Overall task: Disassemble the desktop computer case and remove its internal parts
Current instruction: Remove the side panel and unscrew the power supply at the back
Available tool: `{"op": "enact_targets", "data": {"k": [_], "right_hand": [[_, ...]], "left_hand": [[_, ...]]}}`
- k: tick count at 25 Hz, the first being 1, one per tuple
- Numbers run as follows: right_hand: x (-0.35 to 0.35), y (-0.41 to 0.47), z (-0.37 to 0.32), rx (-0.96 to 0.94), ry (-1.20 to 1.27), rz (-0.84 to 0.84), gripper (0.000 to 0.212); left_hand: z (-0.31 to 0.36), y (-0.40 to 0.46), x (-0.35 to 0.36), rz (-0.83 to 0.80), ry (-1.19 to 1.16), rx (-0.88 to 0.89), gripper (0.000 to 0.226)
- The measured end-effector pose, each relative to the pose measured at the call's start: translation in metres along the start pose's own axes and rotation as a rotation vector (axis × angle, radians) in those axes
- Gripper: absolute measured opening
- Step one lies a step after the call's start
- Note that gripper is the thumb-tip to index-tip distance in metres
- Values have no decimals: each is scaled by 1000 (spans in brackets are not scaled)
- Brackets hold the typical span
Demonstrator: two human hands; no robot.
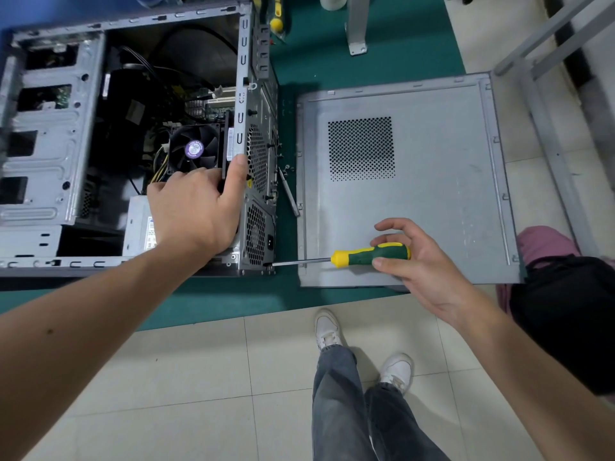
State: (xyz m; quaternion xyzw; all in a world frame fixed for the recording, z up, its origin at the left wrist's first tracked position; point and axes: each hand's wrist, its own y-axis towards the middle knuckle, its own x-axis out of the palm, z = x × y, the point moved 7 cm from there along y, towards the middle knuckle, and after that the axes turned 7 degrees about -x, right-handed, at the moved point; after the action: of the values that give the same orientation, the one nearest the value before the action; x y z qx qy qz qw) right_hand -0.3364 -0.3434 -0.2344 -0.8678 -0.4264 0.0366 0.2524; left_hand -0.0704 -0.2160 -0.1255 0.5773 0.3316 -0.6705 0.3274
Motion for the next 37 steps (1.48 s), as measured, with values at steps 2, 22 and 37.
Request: {"op": "enact_targets", "data": {"k": [2,22,37], "right_hand": [[1,1,2,24,-62,4,27],[3,3,-1,2,-195,-31,5],[0,-2,0,-48,-164,3,22]], "left_hand": [[0,0,0,-2,0,0,76],[0,0,0,3,-18,0,76],[0,0,1,-2,-1,3,80]]}}
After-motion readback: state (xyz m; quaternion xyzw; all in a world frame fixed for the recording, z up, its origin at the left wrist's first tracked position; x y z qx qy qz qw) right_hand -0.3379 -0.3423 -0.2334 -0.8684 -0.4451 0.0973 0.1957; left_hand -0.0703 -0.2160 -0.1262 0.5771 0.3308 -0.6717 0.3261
